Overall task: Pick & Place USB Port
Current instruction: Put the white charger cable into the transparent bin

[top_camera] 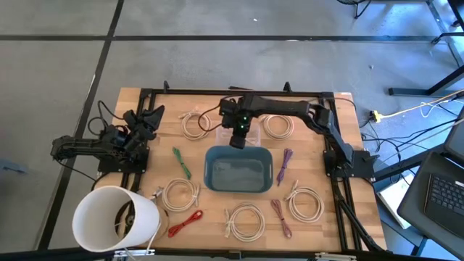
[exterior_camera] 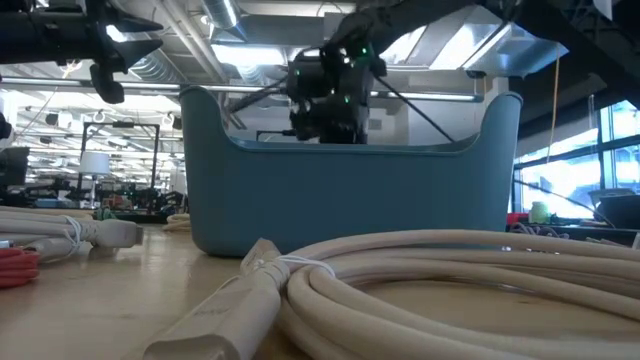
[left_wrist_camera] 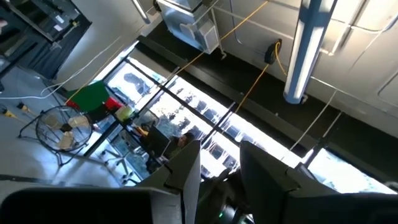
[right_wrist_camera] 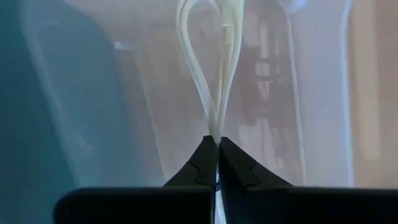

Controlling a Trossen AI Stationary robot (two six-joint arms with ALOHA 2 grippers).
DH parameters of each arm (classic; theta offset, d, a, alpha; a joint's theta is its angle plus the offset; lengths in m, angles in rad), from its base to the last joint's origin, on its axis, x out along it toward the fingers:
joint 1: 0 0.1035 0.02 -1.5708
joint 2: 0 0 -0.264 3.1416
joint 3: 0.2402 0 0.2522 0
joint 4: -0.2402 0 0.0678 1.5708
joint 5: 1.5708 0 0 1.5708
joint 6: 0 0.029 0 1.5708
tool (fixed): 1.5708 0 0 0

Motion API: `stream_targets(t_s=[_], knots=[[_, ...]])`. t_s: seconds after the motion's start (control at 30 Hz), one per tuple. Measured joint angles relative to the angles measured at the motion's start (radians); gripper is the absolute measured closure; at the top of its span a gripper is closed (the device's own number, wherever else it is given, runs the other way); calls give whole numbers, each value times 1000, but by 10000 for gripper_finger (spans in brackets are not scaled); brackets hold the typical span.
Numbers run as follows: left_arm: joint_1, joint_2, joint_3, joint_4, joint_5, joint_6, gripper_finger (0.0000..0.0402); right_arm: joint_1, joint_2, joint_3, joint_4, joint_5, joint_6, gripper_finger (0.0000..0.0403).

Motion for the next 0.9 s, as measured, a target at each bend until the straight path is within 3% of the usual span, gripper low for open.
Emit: stream_targets(t_s=[0.5, 0.9], knots=[[0, 0, 0, 6, 13, -16, 297, -1, -1, -132, 143, -24, 4, 396], [0, 0, 0, 6, 15, -16, 297, -1, -1, -1, 111, -38, 3, 266]])
